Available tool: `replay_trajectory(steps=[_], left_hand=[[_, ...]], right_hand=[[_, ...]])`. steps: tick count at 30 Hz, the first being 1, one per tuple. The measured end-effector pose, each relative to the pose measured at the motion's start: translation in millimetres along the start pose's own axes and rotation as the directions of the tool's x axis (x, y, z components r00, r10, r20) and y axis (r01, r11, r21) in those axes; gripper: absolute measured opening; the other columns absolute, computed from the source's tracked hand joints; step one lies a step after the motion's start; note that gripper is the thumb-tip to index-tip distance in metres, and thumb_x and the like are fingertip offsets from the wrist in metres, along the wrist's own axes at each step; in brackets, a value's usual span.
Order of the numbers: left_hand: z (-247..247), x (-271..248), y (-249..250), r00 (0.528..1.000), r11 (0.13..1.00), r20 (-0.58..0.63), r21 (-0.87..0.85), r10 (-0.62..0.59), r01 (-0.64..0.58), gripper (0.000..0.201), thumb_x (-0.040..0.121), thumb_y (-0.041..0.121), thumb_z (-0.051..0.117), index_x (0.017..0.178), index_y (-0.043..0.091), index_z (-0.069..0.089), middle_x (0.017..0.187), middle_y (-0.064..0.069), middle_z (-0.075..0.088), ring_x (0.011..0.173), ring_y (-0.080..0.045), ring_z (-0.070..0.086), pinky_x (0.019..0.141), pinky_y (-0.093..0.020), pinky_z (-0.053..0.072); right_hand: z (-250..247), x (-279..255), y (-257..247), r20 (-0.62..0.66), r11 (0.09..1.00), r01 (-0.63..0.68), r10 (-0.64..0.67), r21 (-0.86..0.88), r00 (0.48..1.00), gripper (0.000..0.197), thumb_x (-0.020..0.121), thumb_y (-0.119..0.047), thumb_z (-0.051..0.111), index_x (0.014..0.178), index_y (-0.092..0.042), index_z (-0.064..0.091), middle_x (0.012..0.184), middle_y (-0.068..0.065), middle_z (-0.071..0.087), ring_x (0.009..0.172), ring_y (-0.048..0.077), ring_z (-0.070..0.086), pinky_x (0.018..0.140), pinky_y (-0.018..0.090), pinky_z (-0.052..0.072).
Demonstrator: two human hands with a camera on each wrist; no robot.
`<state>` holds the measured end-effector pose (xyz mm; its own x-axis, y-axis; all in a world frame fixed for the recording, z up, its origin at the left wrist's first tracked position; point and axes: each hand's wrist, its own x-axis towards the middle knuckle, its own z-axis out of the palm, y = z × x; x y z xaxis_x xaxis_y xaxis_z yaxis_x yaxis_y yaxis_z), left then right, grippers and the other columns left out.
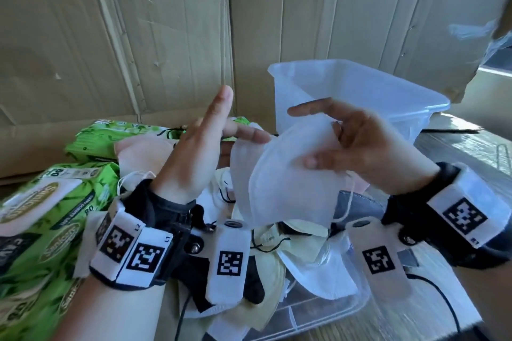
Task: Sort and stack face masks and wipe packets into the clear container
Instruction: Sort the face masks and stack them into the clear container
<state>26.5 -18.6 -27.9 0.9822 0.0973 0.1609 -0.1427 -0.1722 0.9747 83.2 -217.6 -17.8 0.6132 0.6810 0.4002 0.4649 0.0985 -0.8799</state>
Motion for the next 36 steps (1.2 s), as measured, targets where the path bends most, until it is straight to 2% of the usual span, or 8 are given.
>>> replay_trajectory(steps=[5,12,15,19,23,27,32,36], left_hand=[[1,-3,-1,0.968,0.996,0.244,0.041,0.064,-0.076,0.066,0.069,0.079,0.049,0.085,0.022,0.077,0.094,-0.004,0.074,0.085,-0.019,0.07,0.076,-0.029,0.055],[11,-5,-4,0.972,0.964,0.169,0.183,0.163,-0.193,0.032,0.067,0.004,0.078,0.095,0.018,0.07,0.091,0.002,0.074,0.076,-0.011,0.07,0.074,-0.025,0.057],[6,0,-6,0.987,0.971,0.043,0.179,0.153,-0.158,0.024,0.067,0.027,0.075,0.09,0.022,0.072,0.098,0.002,0.073,0.09,-0.017,0.069,0.091,-0.039,0.053],[4,2,-6,0.991,0.99,-0.101,0.12,0.092,-0.08,0.043,0.08,0.059,0.055,0.077,0.021,0.076,0.092,-0.001,0.074,0.096,-0.022,0.066,0.093,-0.044,0.047],[8,1,-5,0.997,0.998,-0.051,0.026,0.053,-0.052,0.051,0.08,0.06,0.053,0.079,0.015,0.076,0.086,-0.006,0.074,0.081,-0.018,0.067,0.083,-0.039,0.051],[8,2,-9,0.993,0.989,-0.049,0.106,0.111,-0.106,0.013,0.079,0.006,0.071,0.079,0.019,0.073,0.074,0.001,0.072,0.072,-0.014,0.064,0.084,-0.04,0.052],[12,0,-7,0.987,0.981,0.015,0.107,0.161,-0.161,0.019,0.075,0.0,0.071,0.083,0.018,0.072,0.085,0.002,0.073,0.078,-0.01,0.066,0.082,-0.025,0.054],[16,-4,-3,0.98,0.971,0.066,0.139,0.187,-0.194,0.021,0.074,0.0,0.073,0.086,0.018,0.071,0.087,0.008,0.073,0.081,-0.011,0.069,0.082,-0.024,0.055]], right_hand=[[17,7,8,0.045,0.915,-0.225,0.254,-0.335,0.966,0.062,0.061,-0.004,0.082,0.103,-0.031,0.047,0.056,-0.002,0.066,0.046,0.012,0.055,0.044,0.022,0.044],[13,10,5,-0.033,0.861,-0.245,0.258,-0.446,0.966,0.052,0.059,-0.006,0.084,0.1,-0.022,0.055,0.046,-0.007,0.059,0.036,0.003,0.047,0.038,0.015,0.035],[-4,11,9,-0.302,0.875,-0.18,0.041,-0.449,0.953,0.035,0.058,-0.024,0.083,0.075,-0.023,0.053,0.048,-0.006,0.055,0.044,0.01,0.048,0.045,0.027,0.04],[-9,7,6,-0.546,0.866,0.102,-0.396,-0.49,0.738,0.027,0.065,-0.027,0.074,0.059,-0.028,0.048,0.059,-0.002,0.053,0.057,0.012,0.044,0.054,0.03,0.037],[21,-2,22,-0.052,0.683,0.242,-0.379,-0.69,0.924,0.013,0.062,-0.007,0.07,0.069,-0.017,0.065,0.082,0.0,0.068,0.079,0.022,0.058,0.07,0.029,0.042],[17,-11,28,0.209,0.703,0.237,-0.127,-0.67,0.97,0.023,0.064,-0.045,0.066,0.084,-0.034,0.066,0.107,-0.003,0.058,0.102,0.007,0.048,0.088,0.02,0.037],[7,-6,20,-0.194,0.894,-0.048,-0.044,-0.445,0.98,0.04,0.068,-0.049,0.068,0.103,-0.043,0.05,0.111,-0.014,0.057,0.104,-0.001,0.053,0.083,0.017,0.04],[11,-1,27,-0.355,0.964,-0.043,-0.055,-0.263,0.933,0.021,0.069,-0.013,0.078,0.07,-0.028,0.062,0.07,-0.013,0.066,0.068,0.003,0.058,0.07,0.027,0.044]])
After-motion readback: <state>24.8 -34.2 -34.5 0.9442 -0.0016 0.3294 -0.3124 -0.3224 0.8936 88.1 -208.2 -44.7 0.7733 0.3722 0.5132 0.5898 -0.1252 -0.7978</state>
